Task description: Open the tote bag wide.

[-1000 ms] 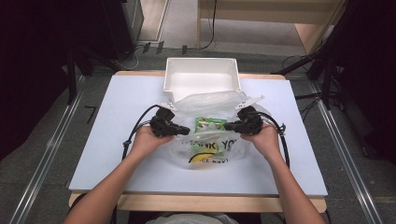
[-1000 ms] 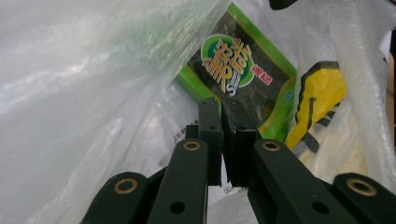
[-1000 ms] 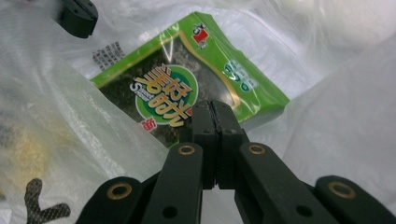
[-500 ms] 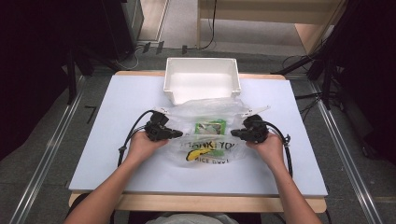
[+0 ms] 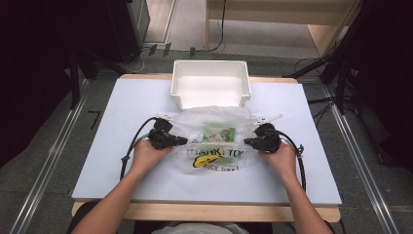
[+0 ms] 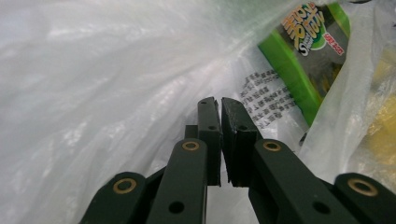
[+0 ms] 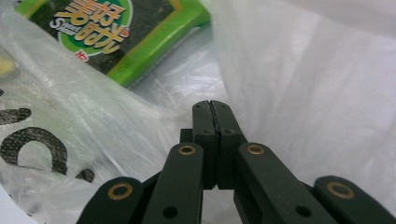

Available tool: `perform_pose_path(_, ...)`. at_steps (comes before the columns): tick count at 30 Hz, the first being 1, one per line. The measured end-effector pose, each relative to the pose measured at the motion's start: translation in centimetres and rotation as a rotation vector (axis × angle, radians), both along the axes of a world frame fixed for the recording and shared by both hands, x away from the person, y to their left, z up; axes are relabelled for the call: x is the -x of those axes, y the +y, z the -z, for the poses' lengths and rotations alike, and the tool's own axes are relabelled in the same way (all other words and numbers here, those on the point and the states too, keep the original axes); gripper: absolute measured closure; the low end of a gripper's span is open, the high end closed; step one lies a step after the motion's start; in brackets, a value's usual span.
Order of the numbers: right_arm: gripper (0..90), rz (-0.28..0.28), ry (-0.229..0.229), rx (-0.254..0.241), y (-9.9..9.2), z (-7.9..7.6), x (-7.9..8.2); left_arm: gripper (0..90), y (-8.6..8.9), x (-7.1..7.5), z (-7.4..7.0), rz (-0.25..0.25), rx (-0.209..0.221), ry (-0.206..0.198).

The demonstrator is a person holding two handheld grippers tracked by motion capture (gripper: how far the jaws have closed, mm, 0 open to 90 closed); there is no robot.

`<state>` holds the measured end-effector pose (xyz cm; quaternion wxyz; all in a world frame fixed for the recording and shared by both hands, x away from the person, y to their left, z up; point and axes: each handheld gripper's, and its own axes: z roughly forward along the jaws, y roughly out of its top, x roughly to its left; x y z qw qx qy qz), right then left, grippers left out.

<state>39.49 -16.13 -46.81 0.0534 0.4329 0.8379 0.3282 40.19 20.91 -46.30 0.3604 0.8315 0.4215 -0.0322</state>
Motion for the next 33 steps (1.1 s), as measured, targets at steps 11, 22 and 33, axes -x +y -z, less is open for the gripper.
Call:
perform_pose_path(11, 90.0, 0.104, 0.018, 0.041, -2.3, -0.2, 1.3, 90.0, 2.7, 0.0, -0.4, -0.085, -0.029, 0.040)
perform_pose_path(22, 90.0, 0.163, 0.037, 0.079, -4.0, -0.4, 2.3, 90.0, 4.2, 0.6, -0.7, -0.147, -0.073, 0.028)
perform_pose_path(33, 90.0, 0.184, 0.043, 0.067, -5.6, -0.3, 3.1, 90.0, 5.8, 0.8, -0.6, -0.196, -0.039, 0.034)
